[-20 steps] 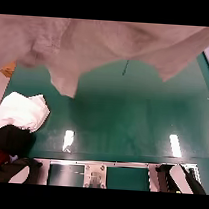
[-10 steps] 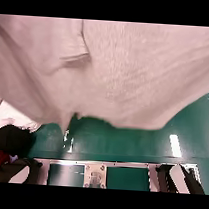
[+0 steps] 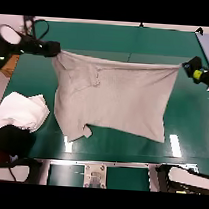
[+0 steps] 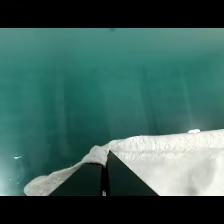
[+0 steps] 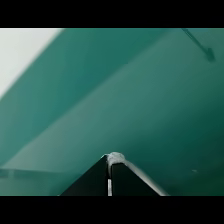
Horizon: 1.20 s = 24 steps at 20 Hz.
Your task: Fold the shirts.
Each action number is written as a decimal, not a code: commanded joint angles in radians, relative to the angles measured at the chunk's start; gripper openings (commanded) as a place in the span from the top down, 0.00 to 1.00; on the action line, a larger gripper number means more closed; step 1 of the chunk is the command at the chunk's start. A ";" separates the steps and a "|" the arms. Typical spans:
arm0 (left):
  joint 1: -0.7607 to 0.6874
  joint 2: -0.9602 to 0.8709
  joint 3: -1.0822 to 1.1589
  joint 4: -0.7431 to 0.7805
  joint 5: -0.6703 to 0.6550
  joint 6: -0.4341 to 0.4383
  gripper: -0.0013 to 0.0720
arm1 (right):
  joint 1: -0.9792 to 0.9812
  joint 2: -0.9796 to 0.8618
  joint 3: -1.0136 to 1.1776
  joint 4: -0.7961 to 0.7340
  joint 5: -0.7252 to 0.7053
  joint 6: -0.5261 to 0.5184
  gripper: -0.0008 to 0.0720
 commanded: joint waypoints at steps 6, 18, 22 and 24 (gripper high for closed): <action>0.060 -0.237 0.142 -0.050 0.060 0.035 0.95 | 0.003 -0.290 0.230 -0.004 0.079 0.000 0.97; 0.056 -0.243 0.026 -0.023 -0.090 0.111 0.95 | -0.023 -0.269 -0.053 -0.064 0.290 -0.005 0.97; 0.045 -0.243 0.018 -0.027 -0.108 0.111 0.95 | -0.024 -0.269 -0.047 -0.045 0.288 -0.005 0.94; 0.051 -0.243 0.047 -0.018 -0.194 0.106 0.33 | -0.048 -0.268 -0.014 -0.045 0.367 -0.005 0.66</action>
